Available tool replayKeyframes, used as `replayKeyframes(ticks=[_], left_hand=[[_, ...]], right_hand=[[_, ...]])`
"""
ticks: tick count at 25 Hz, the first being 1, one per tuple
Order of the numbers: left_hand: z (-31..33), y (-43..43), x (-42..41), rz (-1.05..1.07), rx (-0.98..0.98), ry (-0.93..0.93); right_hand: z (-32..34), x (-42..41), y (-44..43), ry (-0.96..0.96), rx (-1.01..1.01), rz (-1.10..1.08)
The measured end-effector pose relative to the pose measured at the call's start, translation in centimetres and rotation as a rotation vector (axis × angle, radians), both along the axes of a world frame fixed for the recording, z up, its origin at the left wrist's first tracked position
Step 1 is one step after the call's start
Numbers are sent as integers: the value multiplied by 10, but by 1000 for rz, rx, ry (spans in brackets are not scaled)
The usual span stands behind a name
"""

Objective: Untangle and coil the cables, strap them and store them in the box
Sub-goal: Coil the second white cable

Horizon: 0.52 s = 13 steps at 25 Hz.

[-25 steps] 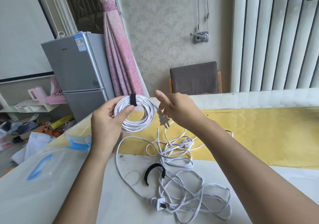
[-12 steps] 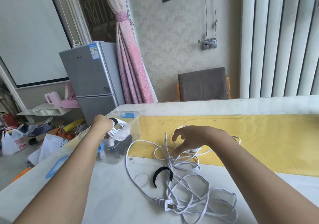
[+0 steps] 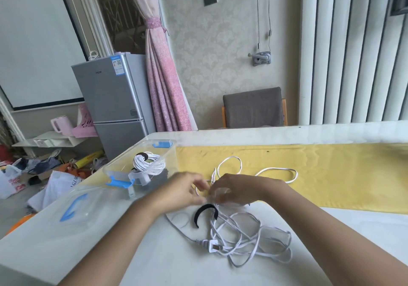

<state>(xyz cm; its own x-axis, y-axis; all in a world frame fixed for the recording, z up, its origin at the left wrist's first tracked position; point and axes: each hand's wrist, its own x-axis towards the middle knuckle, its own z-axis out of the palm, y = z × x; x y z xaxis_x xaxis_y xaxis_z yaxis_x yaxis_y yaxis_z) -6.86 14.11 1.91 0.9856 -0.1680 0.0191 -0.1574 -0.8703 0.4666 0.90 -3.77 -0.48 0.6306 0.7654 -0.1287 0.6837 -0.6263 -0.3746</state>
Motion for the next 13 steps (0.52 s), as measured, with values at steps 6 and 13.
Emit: replayKeyframes(ticks=[6,13], left_hand=[[-32,-21,-8,-43,-146,-2],[-31,-32,-6,-56,-232,44]], right_hand=[[-17,-24,-56,-240,88,-26],[-20,-44,-134,-238,154,-87]])
